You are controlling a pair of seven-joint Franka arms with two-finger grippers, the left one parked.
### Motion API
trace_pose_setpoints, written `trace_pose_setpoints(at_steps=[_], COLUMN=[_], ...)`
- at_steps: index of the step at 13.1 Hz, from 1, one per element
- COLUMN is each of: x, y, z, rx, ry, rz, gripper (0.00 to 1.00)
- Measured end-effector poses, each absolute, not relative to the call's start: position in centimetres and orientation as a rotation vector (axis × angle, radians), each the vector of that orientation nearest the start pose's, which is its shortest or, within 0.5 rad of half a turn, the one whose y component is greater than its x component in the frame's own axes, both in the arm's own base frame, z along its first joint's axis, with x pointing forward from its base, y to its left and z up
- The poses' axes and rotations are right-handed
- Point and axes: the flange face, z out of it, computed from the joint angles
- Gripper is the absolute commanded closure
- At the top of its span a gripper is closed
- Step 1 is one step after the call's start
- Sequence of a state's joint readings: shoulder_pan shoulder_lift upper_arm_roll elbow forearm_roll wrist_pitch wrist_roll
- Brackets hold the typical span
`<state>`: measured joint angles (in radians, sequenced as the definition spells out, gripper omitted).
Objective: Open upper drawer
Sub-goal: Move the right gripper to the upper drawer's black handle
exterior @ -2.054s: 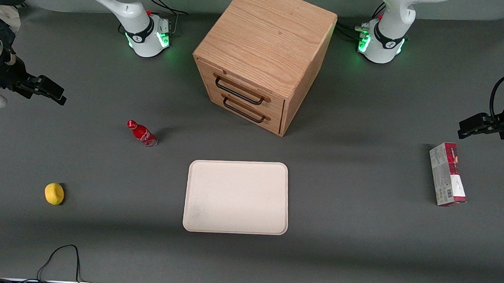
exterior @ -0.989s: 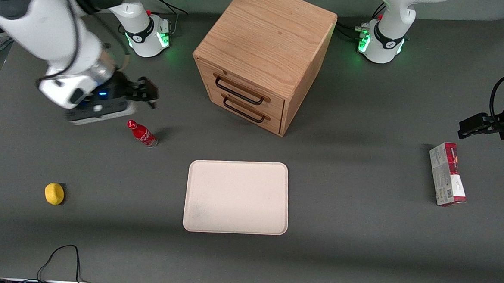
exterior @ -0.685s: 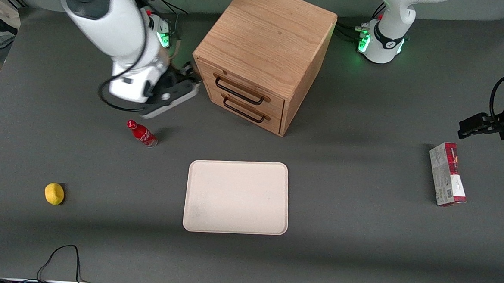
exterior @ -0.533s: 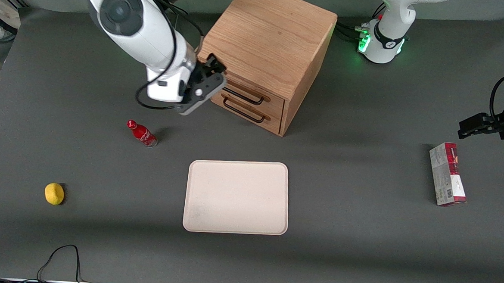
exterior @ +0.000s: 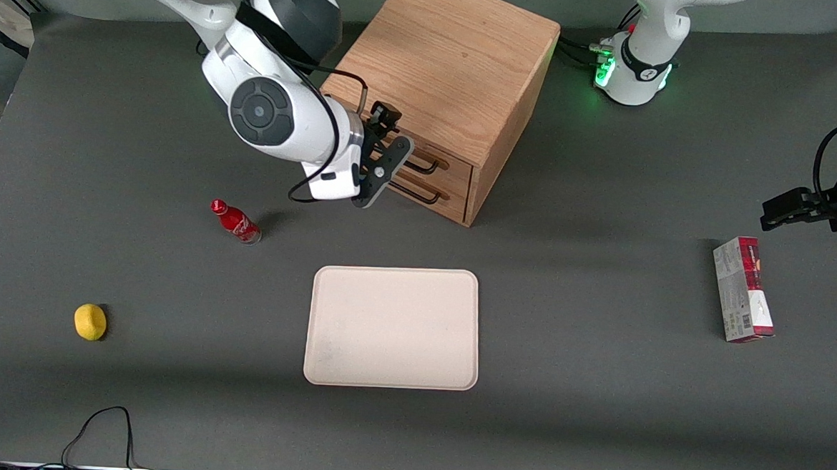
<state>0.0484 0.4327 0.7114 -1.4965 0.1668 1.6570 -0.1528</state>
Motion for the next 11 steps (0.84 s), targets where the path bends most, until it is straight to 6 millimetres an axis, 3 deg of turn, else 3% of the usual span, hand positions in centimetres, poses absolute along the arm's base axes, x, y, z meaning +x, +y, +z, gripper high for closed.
trace_pose_setpoints(at_steps=[6, 11], x=[48.6, 48.7], y=[40.6, 40.5], z=[41.3, 40.5], rx=[-2.452, -2.443], ry=[-1.257, -1.32], rz=[0.421, 0.39], gripper=[0.0, 0.0])
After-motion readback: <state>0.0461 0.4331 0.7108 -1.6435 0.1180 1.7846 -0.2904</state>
